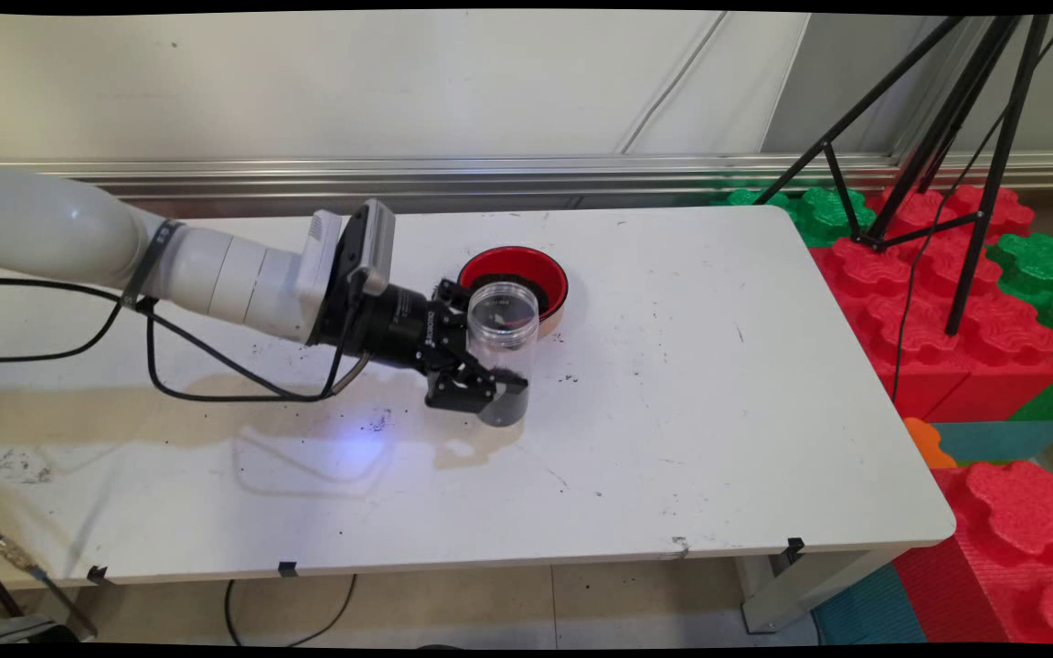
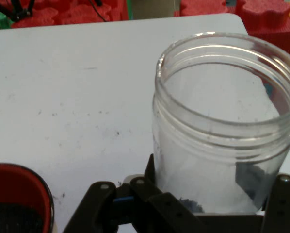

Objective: Place the picked object on the table

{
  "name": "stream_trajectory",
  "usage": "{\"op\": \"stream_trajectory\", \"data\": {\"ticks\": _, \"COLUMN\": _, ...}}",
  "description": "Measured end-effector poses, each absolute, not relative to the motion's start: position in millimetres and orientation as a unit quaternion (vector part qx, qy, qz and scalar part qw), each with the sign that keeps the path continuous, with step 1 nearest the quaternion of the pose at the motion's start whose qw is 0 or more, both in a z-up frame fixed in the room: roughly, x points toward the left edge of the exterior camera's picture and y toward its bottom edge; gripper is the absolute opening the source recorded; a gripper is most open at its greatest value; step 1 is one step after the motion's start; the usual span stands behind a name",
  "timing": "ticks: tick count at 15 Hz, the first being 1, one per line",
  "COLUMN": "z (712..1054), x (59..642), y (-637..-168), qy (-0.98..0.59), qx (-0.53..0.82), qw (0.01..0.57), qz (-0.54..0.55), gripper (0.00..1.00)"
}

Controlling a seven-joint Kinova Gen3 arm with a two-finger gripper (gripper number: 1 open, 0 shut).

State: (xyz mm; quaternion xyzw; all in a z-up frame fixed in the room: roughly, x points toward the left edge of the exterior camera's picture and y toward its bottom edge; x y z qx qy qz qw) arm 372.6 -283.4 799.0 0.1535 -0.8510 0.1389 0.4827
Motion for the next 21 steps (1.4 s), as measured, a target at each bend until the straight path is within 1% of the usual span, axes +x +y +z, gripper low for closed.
{"op": "stream_trajectory", "data": {"ticks": 13, "z": 758.3, "x": 388.2, "y": -281.8, "qy": -0.860, "qx": 0.163, "qw": 0.466, "qz": 0.132, "gripper": 0.00}}
{"op": "stream_trajectory", "data": {"ticks": 18, "z": 748.4, "x": 391.2, "y": -284.2, "qy": -0.860, "qx": 0.165, "qw": 0.464, "qz": 0.132, "gripper": 0.00}}
{"op": "stream_trajectory", "data": {"ticks": 19, "z": 747.4, "x": 391.8, "y": -284.5, "qy": -0.861, "qx": 0.165, "qw": 0.463, "qz": 0.132, "gripper": 1.00}}
{"op": "stream_trajectory", "data": {"ticks": 21, "z": 744.7, "x": 393.8, "y": -285.3, "qy": -0.861, "qx": 0.166, "qw": 0.463, "qz": 0.132, "gripper": 1.00}}
